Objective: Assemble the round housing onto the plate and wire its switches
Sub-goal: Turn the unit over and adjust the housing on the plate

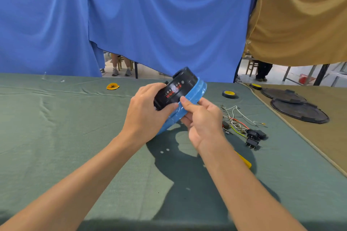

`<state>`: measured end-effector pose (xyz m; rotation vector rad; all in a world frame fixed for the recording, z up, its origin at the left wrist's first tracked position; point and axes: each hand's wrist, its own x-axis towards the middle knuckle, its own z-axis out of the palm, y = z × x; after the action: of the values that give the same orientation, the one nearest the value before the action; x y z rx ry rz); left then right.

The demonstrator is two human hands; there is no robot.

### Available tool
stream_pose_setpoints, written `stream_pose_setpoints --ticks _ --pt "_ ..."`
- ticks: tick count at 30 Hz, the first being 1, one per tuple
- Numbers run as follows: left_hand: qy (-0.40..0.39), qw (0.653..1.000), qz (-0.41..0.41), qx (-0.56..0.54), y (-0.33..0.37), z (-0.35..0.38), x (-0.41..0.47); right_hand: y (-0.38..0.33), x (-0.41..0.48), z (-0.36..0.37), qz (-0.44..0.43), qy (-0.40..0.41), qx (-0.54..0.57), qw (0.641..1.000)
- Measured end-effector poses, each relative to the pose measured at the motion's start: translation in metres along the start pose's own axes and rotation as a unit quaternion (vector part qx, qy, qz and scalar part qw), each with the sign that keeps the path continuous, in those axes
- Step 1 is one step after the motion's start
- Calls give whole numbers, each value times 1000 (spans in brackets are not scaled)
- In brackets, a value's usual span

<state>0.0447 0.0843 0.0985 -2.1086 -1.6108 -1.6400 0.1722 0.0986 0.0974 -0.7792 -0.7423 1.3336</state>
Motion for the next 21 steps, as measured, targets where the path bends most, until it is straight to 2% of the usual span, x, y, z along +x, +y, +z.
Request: stream_pose_setpoints --ticks 2,6,11,13,17,21 --pt "14 999 -30 -39 7 -5 3 -10 1 6 -34 -4 -48 998" --pt "-16 986 -91 -141 7 -14 3 -22 -1 12 -89 -3 -162 983" --pt "-20 939 -184 -288 7 -15 -7 -25 -2 15 -155 -9 -309 938" --pt "-20 911 -247 -331 5 -16 -8 -26 -1 16 -181 -12 -365 913" --pt "-48 835 -346 -425 0 -20 -12 -25 0 19 -230 -34 -489 841" --pt "-63 800 -408 -436 -10 -24 -19 -17 -4 24 -266 -62 -582 766"
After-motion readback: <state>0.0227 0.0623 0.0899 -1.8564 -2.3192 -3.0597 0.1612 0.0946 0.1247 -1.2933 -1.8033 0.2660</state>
